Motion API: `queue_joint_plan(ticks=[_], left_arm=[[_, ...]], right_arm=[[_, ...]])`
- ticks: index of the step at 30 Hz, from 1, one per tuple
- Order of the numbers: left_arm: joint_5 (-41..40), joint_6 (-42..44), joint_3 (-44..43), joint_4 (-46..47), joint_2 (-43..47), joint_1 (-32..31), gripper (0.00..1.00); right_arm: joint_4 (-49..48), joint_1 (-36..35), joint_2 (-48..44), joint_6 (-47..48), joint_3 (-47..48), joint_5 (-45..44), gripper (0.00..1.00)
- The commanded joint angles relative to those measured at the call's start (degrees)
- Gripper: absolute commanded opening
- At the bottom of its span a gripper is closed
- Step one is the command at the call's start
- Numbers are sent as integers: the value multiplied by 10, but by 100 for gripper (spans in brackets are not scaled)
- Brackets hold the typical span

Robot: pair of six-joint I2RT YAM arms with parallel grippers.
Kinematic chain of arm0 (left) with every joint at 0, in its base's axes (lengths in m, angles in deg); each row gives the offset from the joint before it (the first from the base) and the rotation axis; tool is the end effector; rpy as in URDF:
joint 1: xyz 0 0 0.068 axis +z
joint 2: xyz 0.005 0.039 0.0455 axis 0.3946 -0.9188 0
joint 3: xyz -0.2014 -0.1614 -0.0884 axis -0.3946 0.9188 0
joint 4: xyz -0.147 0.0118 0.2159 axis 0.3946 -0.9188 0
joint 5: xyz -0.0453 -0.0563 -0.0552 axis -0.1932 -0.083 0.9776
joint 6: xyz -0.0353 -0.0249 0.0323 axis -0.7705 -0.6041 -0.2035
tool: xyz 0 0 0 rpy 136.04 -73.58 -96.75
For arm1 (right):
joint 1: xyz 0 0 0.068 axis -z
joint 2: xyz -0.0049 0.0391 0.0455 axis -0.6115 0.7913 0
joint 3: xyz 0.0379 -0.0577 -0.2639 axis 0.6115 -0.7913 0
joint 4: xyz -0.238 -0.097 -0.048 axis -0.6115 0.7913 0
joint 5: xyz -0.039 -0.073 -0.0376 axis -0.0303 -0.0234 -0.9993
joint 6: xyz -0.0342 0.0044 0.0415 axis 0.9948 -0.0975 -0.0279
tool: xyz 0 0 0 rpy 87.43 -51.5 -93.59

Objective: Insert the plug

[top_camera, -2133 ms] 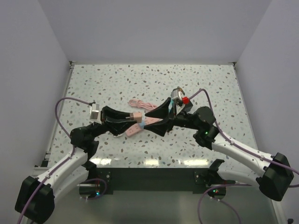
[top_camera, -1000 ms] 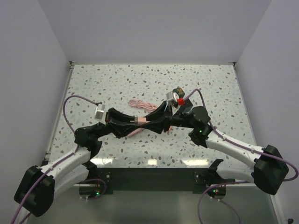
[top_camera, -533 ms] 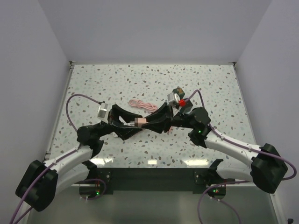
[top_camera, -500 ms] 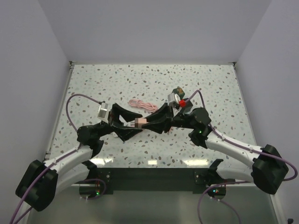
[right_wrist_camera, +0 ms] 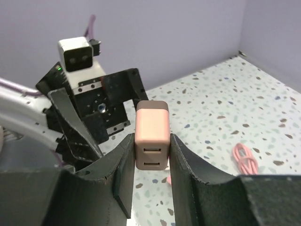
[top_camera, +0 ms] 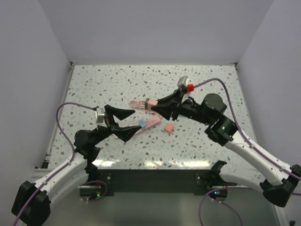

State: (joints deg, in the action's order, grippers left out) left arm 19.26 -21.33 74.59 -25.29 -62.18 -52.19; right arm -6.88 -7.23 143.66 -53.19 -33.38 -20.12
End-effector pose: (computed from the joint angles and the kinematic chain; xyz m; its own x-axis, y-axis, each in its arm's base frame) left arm 0.1289 -0.0939 0.2763 -0.1289 -0.4866 -0.8641 0.9240 0.2574 -0.2828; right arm 0.1449 0.1642 0.4041 -0.1198 0.1774 -0.9768 -0.9223 0.3443 0.1756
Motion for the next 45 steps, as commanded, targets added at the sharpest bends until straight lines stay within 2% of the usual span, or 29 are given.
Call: queue_joint_plan(ticks=[1,2,6,10,18,23,30,40,44,45], left_arm=[[-123,86,-1,-154,9,3,100],[-174,94,-6,-211,9,2,100],[-237,143,-27,-288,-12,1,98],[-247,147,-30,-290,-48,1,96],[-265,159,-30,-293,-122,0,94],[-280,152,-32,-296,-146,0,94],[-372,121,-3,-326,-116,1,94],[-364,116,15,-307,-159,2,93],[-336,135,19,-282,-163,1,93],[-306,140,19,-278,-166,0,93]], right_arm=[[195,4,50,26,68,-83,0],[216,4,65,27,82,-92,0],[303,7,165,38,159,-127,0],[386,19,244,52,216,-132,0],[482,39,345,80,297,-132,0],[507,38,391,82,314,-110,0],[518,1,420,59,331,-85,0],[602,-36,506,60,457,-115,0],[623,-28,516,73,493,-149,0],[627,-24,516,76,505,-153,0]])
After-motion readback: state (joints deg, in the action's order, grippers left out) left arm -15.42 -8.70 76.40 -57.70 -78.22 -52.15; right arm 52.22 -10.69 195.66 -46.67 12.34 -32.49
